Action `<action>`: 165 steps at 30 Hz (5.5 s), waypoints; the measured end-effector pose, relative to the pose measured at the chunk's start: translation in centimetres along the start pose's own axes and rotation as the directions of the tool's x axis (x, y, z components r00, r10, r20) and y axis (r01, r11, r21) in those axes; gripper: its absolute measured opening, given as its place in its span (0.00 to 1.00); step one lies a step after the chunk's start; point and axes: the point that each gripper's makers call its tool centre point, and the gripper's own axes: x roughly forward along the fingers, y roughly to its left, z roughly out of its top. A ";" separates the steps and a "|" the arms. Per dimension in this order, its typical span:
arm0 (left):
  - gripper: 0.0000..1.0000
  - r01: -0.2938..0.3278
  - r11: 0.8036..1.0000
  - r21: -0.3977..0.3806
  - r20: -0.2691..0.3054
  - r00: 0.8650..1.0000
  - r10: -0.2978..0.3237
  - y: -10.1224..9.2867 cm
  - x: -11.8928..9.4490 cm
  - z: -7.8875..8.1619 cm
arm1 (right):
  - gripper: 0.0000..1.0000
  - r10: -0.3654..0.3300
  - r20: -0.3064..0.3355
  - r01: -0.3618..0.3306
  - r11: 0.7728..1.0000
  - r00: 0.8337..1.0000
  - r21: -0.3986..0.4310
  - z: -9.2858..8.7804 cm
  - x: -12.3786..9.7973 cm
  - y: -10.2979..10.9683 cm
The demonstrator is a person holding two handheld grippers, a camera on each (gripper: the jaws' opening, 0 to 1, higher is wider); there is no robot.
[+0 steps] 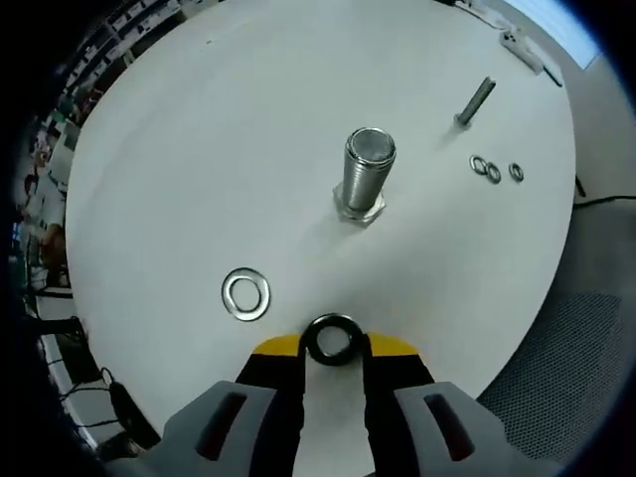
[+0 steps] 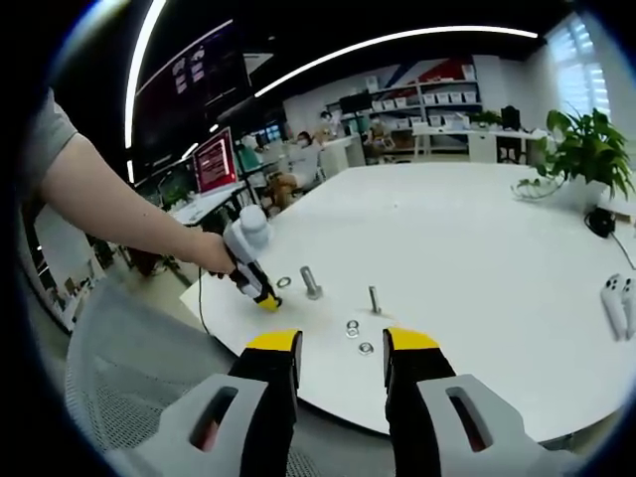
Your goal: Place the washer onto the threaded stud by aligning its center hole with the stud, sliding it down to the base, and recovering from edge contact or off-axis alignment until the washer reaches the visible bottom stop.
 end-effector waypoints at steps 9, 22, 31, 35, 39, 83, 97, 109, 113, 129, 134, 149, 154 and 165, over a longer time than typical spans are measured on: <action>0.18 0.016 1.000 0.022 0.033 0.999 -0.016 -0.7 -0.2 -0.2 | 0.35 0.002 -0.003 -0.002 1.000 1.000 -0.002 -0.1 0.0 0.0; 0.18 0.013 0.996 0.085 0.150 0.988 -0.026 -0.7 -3.6 3.4 | 0.35 0.007 -0.005 -0.007 1.000 1.000 -0.006 -0.1 0.0 0.1; 0.18 0.002 0.993 0.116 0.228 0.973 -0.029 -0.3 -6.3 6.9 | 0.35 0.010 -0.005 -0.010 1.000 1.000 -0.006 -0.1 0.1 0.2; 0.18 0.003 0.992 0.127 0.237 0.971 -0.033 -0.3 -6.5 8.0 | 0.35 0.009 -0.004 -0.009 1.000 1.000 -0.006 -0.1 0.1 0.1; 0.18 0.010 0.989 0.149 0.239 0.970 -0.046 -0.8 -6.5 9.1 | 0.35 0.010 -0.004 -0.010 1.000 1.000 -0.007 -0.1 0.1 0.2; 0.20 0.027 0.949 0.313 0.054 0.997 -0.047 -2.0 0.2 9.2 | 0.35 -0.027 -0.002 0.027 1.000 1.000 0.007 -0.1 -0.1 -0.5; 0.27 0.022 0.953 0.301 0.098 0.994 -0.054 -0.8 0.0 7.5 | 0.35 -0.030 -0.004 0.030 1.000 1.000 0.007 -0.1 -0.1 -0.6; 0.27 -0.027 0.987 0.157 0.075 0.997 0.015 4.2 0.1 4.7 | 0.34 -0.031 -0.006 0.031 0.999 1.000 0.010 -0.1 -0.1 -0.7; 0.28 -0.033 0.993 0.112 0.056 0.998 0.027 5.3 0.4 3.9 | 0.34 -0.032 -0.010 0.032 0.999 0.999 0.007 -0.2 -0.1 -0.7; 0.23 0.007 0.999 -0.031 0.075 0.997 -0.005 5.3 0.7 3.0 | 0.34 -0.039 -0.013 0.039 0.999 0.999 0.008 -0.3 -0.1 -0.8; 0.21 0.010 1.000 -0.010 0.054 0.998 -0.010 4.2 0.7 3.0 | 0.34 -0.037 -0.015 0.037 0.999 0.999 0.006 -0.3 -0.1 -0.8; 0.21 0.030 0.998 0.054 0.081 0.996 -0.034 -0.2 0.7 3.0 | 0.34 -0.031 -0.009 0.031 0.999 0.999 0.007 -0.2 -0.1 -0.7; 0.21 0.031 0.994 0.107 0.062 0.997 -0.038 -1.4 0.6 2.7 | 0.34 -0.028 -0.009 0.028 1.000 1.000 0.006 -0.2 -0.1 -0.6; 0.26 0.039 0.993 0.114 0.025 0.999 -0.042 -1.4 0.5 2.3 | 0.34 -0.018 -0.014 0.018 1.000 1.000 -0.002 -0.3 0.0 -0.4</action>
